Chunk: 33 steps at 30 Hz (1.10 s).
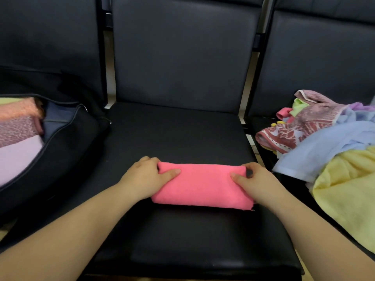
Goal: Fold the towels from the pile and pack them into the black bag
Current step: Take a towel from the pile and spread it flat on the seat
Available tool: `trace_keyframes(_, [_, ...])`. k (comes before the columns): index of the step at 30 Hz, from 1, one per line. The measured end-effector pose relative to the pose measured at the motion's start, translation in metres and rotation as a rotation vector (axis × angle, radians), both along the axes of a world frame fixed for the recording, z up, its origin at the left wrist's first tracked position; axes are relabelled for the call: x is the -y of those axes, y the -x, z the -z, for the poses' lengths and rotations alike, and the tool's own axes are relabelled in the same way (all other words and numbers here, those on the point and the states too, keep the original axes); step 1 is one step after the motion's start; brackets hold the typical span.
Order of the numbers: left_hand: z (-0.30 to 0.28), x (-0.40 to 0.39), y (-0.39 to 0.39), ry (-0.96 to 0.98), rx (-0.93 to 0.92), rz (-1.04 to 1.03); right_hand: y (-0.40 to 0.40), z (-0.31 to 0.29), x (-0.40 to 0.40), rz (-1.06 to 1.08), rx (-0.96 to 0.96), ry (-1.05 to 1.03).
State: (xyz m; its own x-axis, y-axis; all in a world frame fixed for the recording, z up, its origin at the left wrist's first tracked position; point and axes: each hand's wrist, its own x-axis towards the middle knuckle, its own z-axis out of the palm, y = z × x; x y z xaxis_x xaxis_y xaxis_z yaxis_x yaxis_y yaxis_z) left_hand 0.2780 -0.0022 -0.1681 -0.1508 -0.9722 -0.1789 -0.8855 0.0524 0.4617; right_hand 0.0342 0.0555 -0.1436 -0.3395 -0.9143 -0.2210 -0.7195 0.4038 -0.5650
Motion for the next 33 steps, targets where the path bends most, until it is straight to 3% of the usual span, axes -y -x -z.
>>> trace_keyframes(6, [-0.016, -0.004, -0.009, -0.166, -0.094, 0.077, -0.001, -0.023, -0.017, 0.005, 0.346, -0.289])
trace_keyframes(9, [-0.02, -0.014, -0.011, -0.207, -0.229, 0.089, 0.004, -0.028, -0.031, -0.091, 0.172, -0.308])
trace_keyframes(12, [-0.022, -0.024, -0.008, -0.198, -0.409, 0.096, 0.002, -0.034, -0.035, -0.219, -0.025, -0.054])
trace_keyframes(15, [-0.027, -0.031, -0.005, -0.149, -0.539, 0.183, -0.025, -0.04, -0.036, -0.399, 0.044, 0.084])
trace_keyframes(22, [-0.052, -0.051, -0.005, -0.052, -0.749, 0.475, -0.074, -0.045, -0.022, -0.633, 0.073, 0.005])
trace_keyframes(26, [-0.067, -0.049, -0.022, 0.097, -0.713, 0.414, -0.078, -0.052, -0.013, -0.665, 0.034, -0.011])
trace_keyframes(33, [-0.084, -0.027, -0.072, 0.224, -0.704, 0.11, -0.093, -0.074, 0.013, -0.644, -0.233, 0.01])
